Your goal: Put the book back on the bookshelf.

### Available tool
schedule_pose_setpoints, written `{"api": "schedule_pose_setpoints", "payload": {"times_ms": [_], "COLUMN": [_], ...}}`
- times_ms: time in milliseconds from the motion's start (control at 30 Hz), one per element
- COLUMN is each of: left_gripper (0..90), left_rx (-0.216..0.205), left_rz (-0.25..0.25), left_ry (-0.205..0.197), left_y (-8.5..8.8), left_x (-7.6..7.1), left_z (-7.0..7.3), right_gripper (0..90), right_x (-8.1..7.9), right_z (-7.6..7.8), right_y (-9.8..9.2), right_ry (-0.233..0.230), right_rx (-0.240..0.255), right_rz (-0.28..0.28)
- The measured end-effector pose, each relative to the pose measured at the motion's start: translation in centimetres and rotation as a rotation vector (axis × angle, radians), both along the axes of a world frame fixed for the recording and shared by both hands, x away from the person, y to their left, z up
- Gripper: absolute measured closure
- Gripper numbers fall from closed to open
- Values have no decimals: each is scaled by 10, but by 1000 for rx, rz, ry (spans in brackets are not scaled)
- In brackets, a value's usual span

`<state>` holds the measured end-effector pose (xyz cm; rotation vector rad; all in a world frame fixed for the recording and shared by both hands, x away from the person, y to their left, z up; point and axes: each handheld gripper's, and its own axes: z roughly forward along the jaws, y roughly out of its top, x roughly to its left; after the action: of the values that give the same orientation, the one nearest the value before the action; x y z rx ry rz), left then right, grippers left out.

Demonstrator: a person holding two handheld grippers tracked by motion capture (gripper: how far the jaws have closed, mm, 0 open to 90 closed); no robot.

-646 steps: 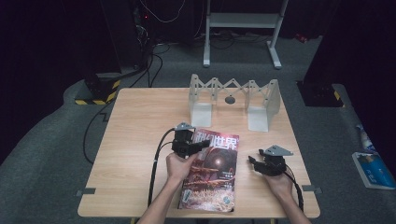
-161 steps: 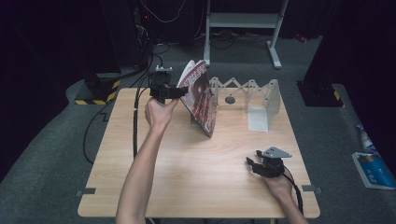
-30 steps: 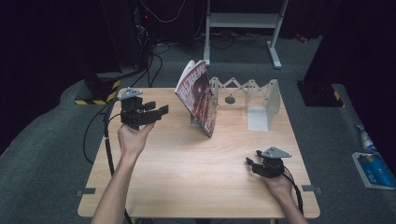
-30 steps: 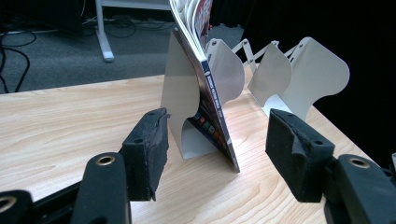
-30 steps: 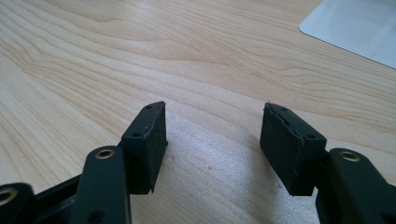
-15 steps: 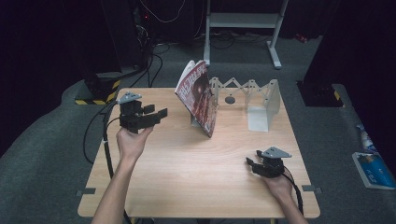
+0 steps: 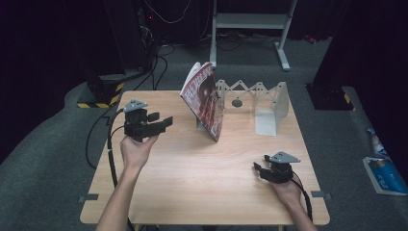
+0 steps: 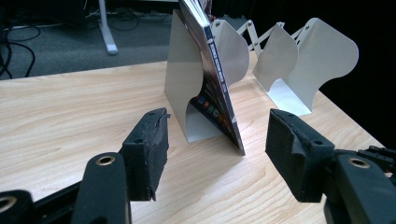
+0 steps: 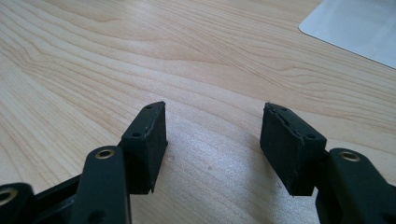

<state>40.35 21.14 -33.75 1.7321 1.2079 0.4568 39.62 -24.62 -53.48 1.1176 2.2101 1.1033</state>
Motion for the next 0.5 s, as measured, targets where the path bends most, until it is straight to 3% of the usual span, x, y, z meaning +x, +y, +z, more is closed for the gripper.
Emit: {"api": "schedule_pose_setpoints", "payload": {"times_ms": [500], "left_gripper": [390], "left_rx": [-4], "left_rz": [-6], "left_ry": [7], "left_y": [0], "left_x": [-7], "left_z": [-7], "right_gripper": [411], "right_x": [0], "right_z": [0], "right_y": [0], "right_ry": [0], "right_rx": [0], "right_rz": [-1]}}
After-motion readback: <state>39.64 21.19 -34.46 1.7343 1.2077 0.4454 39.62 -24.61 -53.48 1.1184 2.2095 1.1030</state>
